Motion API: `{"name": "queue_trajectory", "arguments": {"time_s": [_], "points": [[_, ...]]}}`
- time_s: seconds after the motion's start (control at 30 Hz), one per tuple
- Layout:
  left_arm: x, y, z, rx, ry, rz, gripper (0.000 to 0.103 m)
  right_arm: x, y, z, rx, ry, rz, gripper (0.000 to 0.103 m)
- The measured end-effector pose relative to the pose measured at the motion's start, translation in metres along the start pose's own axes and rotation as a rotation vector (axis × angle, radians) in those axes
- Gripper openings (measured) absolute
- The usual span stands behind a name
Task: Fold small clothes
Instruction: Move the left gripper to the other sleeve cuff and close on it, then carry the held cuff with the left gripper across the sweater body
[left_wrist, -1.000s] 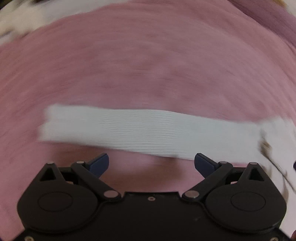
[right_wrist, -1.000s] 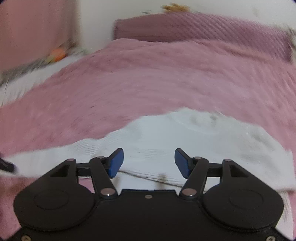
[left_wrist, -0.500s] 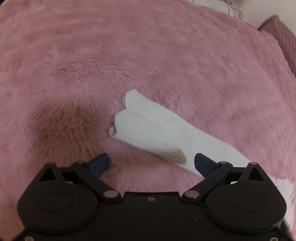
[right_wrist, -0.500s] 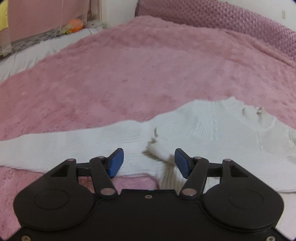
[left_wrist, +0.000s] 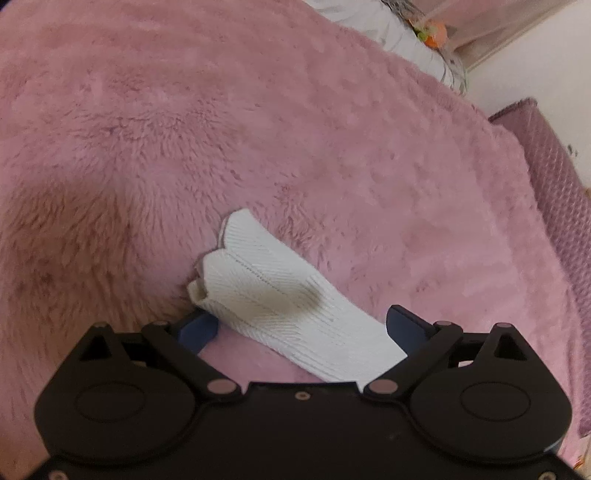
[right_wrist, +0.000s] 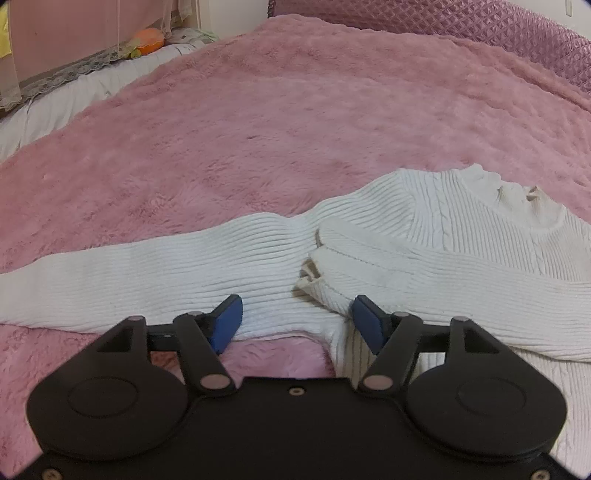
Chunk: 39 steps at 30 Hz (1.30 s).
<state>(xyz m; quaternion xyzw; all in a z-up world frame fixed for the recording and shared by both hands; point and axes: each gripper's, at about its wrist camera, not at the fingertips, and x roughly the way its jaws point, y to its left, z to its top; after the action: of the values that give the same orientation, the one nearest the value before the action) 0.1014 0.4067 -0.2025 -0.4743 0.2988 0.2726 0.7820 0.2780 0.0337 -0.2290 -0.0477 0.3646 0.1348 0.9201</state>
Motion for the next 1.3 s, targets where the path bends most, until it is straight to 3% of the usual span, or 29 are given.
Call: {"name": "queue_trajectory", "arguments": {"time_s": [0.27,0.77,0.8,0.83,0.87,1.0,1.2,1.3], "points": [[-0.016,0.003,-0.007,0.005,-0.058,-0.012,0.100,0.001,0.001,0.001,-0.003,0.004,-0.003,0.068],[-0.009,-0.007,-0.013,0.155,-0.140,0.166,0.095,0.002,0.000,0.001,0.001,0.002,-0.004,0.069],[-0.008,-0.006,-0.013,0.155,-0.138,0.165,0.091,0.002,0.000,0.001,0.001,0.002,-0.004,0.069],[-0.007,-0.006,-0.014,0.153,-0.138,0.166,0.066,0.002,0.000,0.001,0.001,0.002,-0.004,0.069],[-0.007,-0.004,-0.014,0.147,-0.135,0.177,0.009,0.002,0.000,0.001,-0.001,0.002,-0.005,0.069],[0.000,0.015,-0.007,0.049,-0.084,0.143,0.004,0.003,0.001,0.001,-0.004,0.004,-0.008,0.069],[-0.007,0.015,-0.008,0.069,-0.100,0.116,0.003,0.002,0.002,0.001,-0.004,0.000,-0.014,0.069],[-0.020,0.008,-0.009,0.074,-0.105,0.043,0.003,-0.004,0.001,0.001,0.006,-0.018,-0.010,0.070]]}}
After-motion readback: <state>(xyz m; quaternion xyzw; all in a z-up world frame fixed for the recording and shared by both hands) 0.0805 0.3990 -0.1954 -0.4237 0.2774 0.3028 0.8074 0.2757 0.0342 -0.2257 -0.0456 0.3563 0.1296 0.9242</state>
